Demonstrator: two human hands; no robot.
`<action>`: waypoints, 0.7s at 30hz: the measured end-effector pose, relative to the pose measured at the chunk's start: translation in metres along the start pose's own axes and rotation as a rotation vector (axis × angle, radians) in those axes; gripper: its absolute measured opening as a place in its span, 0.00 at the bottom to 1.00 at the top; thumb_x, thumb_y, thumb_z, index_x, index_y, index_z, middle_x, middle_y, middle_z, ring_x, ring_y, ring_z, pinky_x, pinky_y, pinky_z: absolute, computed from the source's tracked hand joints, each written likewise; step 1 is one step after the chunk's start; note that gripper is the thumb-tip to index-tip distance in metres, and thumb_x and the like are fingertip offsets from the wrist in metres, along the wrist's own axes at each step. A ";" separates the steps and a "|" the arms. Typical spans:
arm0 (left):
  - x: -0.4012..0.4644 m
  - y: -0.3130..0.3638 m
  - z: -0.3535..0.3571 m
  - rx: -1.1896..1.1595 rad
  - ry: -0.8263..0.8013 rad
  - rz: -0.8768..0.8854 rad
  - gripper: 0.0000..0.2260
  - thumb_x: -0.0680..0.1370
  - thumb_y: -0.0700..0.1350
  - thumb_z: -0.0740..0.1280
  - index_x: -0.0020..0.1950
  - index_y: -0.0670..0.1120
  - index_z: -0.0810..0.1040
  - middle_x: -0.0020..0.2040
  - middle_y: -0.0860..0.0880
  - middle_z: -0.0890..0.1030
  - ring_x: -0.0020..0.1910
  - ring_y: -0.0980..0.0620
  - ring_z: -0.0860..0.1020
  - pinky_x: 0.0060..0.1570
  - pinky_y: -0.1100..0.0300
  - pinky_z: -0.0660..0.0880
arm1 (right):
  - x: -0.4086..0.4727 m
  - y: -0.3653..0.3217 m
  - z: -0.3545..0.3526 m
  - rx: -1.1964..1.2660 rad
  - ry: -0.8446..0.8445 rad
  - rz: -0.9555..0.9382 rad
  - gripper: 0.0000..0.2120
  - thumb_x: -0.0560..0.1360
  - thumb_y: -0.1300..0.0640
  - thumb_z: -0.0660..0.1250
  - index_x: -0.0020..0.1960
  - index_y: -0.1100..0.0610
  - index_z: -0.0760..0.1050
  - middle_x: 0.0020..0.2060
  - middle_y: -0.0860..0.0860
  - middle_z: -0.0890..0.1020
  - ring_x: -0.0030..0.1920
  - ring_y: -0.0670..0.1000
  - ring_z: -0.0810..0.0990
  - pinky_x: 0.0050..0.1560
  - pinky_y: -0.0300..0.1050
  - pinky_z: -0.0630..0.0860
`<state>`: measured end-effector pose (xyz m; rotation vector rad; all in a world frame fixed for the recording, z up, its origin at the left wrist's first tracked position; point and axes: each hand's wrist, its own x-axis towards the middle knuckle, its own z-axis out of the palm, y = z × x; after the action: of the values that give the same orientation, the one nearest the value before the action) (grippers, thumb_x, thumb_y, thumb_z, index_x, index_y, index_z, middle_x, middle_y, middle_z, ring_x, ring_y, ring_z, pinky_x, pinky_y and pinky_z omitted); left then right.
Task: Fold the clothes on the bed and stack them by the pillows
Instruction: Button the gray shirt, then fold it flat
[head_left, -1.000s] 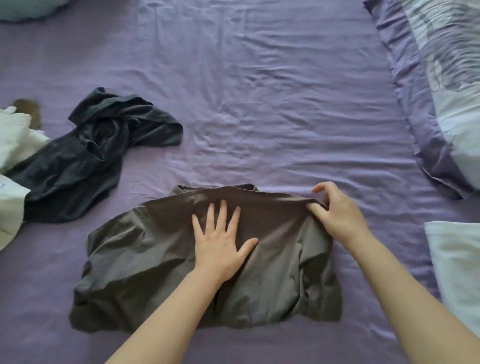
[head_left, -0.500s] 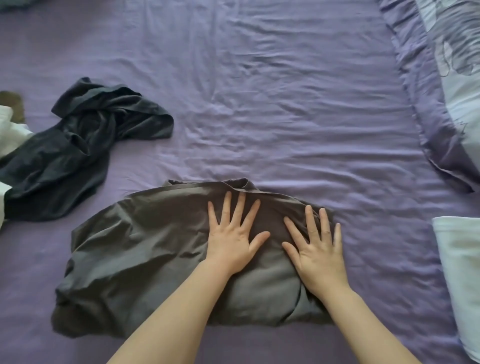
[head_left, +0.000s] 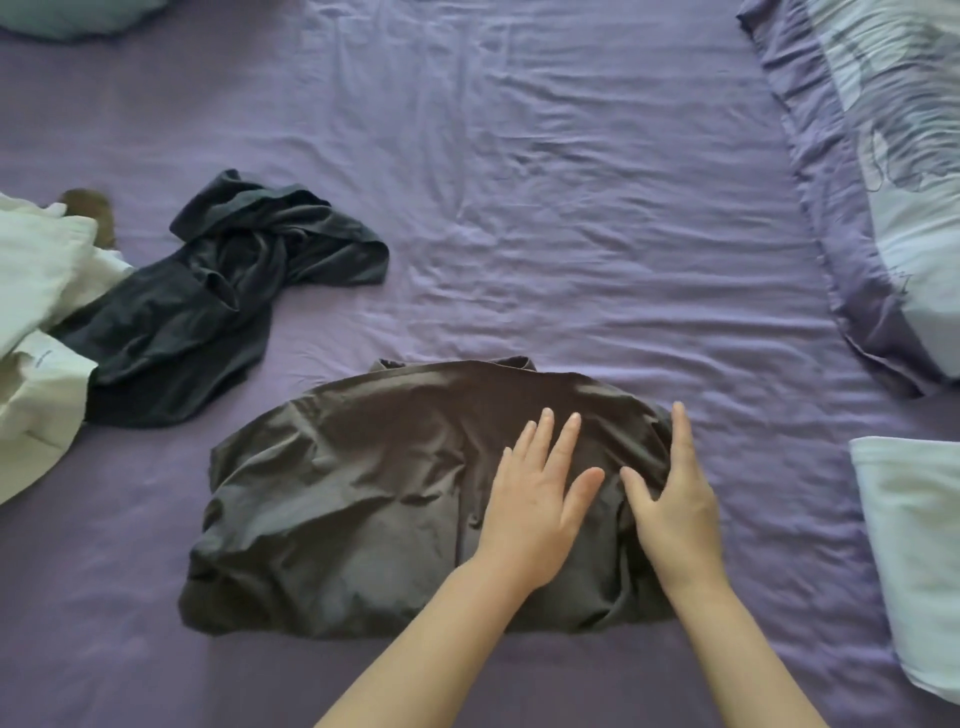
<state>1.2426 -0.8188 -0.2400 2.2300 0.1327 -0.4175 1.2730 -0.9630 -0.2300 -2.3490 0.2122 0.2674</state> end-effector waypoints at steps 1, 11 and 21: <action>-0.002 0.007 -0.002 -0.172 -0.008 -0.023 0.27 0.79 0.64 0.46 0.77 0.59 0.49 0.77 0.59 0.47 0.75 0.63 0.44 0.73 0.63 0.44 | -0.003 -0.010 -0.003 0.070 -0.014 -0.003 0.38 0.76 0.59 0.67 0.75 0.39 0.49 0.70 0.45 0.66 0.67 0.44 0.67 0.61 0.32 0.64; -0.014 0.022 -0.054 -1.081 0.129 -0.288 0.13 0.80 0.42 0.62 0.65 0.46 0.75 0.60 0.44 0.80 0.60 0.47 0.78 0.63 0.53 0.72 | -0.035 -0.095 0.012 0.592 -0.355 -0.004 0.34 0.77 0.71 0.53 0.63 0.31 0.60 0.65 0.46 0.72 0.61 0.38 0.75 0.63 0.43 0.73; -0.039 -0.018 -0.135 -1.147 0.379 -0.363 0.05 0.77 0.38 0.66 0.51 0.40 0.81 0.52 0.38 0.83 0.53 0.41 0.80 0.57 0.48 0.77 | -0.059 -0.113 0.037 0.207 0.018 -0.465 0.22 0.78 0.60 0.60 0.70 0.49 0.65 0.70 0.44 0.68 0.73 0.45 0.61 0.72 0.45 0.60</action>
<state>1.2361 -0.7020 -0.1606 1.1107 0.7728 -0.0429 1.2376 -0.8532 -0.1654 -2.1216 -0.2848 -0.0039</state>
